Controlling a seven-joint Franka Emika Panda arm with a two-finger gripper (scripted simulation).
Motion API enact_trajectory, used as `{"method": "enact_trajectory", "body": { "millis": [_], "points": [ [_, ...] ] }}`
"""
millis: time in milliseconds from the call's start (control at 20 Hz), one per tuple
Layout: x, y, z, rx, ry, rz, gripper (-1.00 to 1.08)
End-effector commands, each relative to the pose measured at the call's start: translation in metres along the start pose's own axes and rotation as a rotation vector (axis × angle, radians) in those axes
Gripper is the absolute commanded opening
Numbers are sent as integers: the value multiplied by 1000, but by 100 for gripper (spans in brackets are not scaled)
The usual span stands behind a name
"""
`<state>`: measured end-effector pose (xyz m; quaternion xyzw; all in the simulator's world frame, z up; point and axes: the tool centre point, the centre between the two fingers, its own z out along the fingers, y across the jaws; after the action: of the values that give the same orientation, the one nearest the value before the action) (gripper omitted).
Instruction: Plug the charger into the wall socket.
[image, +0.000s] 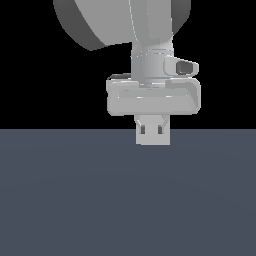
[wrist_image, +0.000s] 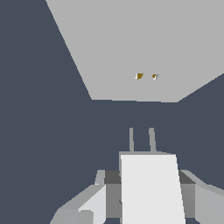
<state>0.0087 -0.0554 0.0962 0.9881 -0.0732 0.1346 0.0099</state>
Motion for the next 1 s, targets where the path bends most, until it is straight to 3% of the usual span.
{"method": "enact_trajectory", "body": {
  "millis": [0, 950],
  "points": [
    [3, 2, -2, -6, -1, 22, -100],
    [12, 4, -1, -10, -2, 36, -100]
  ]
}}
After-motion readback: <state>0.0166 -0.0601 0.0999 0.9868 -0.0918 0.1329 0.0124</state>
